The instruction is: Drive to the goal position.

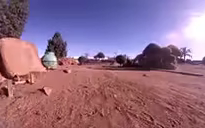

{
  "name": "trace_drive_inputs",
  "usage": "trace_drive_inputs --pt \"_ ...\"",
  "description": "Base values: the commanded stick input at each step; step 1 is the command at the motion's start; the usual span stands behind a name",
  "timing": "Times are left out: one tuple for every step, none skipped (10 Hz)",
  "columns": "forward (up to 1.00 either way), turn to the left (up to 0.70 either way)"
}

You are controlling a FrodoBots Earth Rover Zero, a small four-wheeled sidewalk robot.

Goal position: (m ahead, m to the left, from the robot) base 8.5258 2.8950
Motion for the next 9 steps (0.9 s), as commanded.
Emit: trace_drive_inputs --pt "0.5 0.0" --pt "0.5 0.0" --pt "0.5 0.0" --pt "0.5 0.0" --pt "0.5 0.0" --pt "0.5 0.0" --pt "0.5 0.0" --pt "0.5 0.0" --pt "0.5 0.0"
